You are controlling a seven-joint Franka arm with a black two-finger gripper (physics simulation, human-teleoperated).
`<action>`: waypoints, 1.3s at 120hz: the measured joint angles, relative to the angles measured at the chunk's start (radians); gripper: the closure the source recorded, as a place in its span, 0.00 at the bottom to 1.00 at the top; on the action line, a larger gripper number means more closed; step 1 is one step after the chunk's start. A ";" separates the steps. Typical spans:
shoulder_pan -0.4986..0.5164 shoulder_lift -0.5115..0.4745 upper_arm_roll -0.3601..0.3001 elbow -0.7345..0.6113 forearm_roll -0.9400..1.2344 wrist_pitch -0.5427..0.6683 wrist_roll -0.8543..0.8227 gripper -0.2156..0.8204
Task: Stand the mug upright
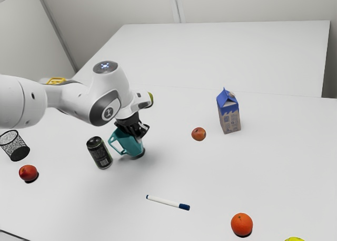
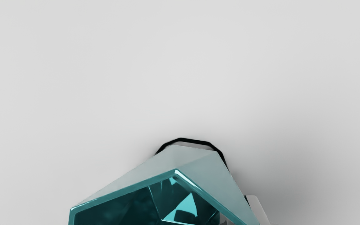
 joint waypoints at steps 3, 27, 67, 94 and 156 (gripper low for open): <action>0.000 0.002 0.000 0.000 0.000 0.000 -0.003 0.96; 0.002 0.010 -0.002 0.001 0.000 0.002 -0.025 0.96; -0.004 0.006 -0.007 0.002 -0.010 0.002 -0.036 0.77; -0.004 -0.004 -0.007 0.009 -0.011 0.001 -0.036 0.53; -0.006 -0.028 -0.016 0.146 -0.107 -0.283 -0.038 0.32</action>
